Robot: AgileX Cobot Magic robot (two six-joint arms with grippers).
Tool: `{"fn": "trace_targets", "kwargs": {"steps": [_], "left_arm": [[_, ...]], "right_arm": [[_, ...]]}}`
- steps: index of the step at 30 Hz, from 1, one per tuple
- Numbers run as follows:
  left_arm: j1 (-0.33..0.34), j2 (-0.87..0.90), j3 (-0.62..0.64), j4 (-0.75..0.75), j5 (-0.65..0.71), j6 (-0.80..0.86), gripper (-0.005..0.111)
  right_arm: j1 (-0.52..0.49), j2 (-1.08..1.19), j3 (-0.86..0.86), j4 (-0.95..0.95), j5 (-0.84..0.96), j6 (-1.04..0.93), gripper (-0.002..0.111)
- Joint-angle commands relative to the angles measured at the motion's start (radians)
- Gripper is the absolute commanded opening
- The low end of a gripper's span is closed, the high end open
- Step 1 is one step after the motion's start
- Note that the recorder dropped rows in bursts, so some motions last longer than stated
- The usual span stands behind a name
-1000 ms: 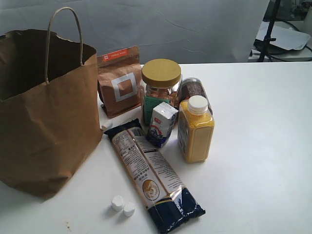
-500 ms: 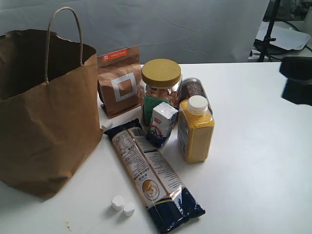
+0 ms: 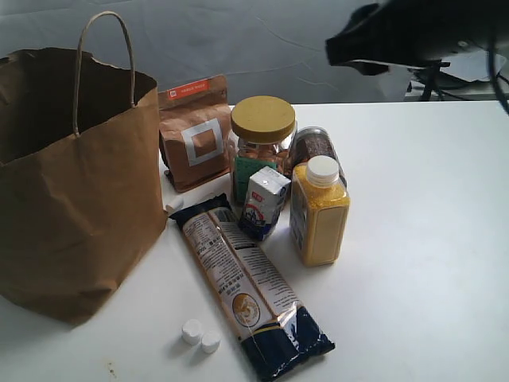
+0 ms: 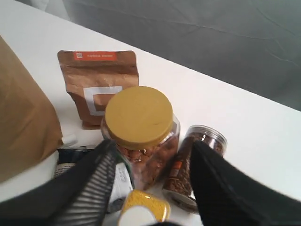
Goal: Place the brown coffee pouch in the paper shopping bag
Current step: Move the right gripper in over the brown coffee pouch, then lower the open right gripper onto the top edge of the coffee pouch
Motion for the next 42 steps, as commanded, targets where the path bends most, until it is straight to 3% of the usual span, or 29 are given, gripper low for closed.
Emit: {"fn": "trace_targets", "kwargs": {"steps": [1,13,22,28,42], "left_arm": [[0.003,-0.003,0.004,0.005,0.0,-0.003,0.0],[0.003,-0.003,0.004,0.005,0.0,-0.003,0.0],[0.003,-0.003,0.004,0.005,0.0,-0.003,0.0],[0.003,-0.003,0.004,0.005,0.0,-0.003,0.0],[0.003,-0.003,0.004,0.005,0.0,-0.003,0.0]], "right_arm": [[0.034,0.156,-0.183,0.034,0.091,0.0,0.06],[0.036,0.609,-0.77,0.096,0.375,0.31,0.063],[0.043,0.86,-1.148,0.227,0.444,0.441,0.063],[0.072,0.957,-1.259,0.227,0.43,0.514,0.062],[0.093,1.058,-1.273,0.213,0.379,0.661,0.062]]}}
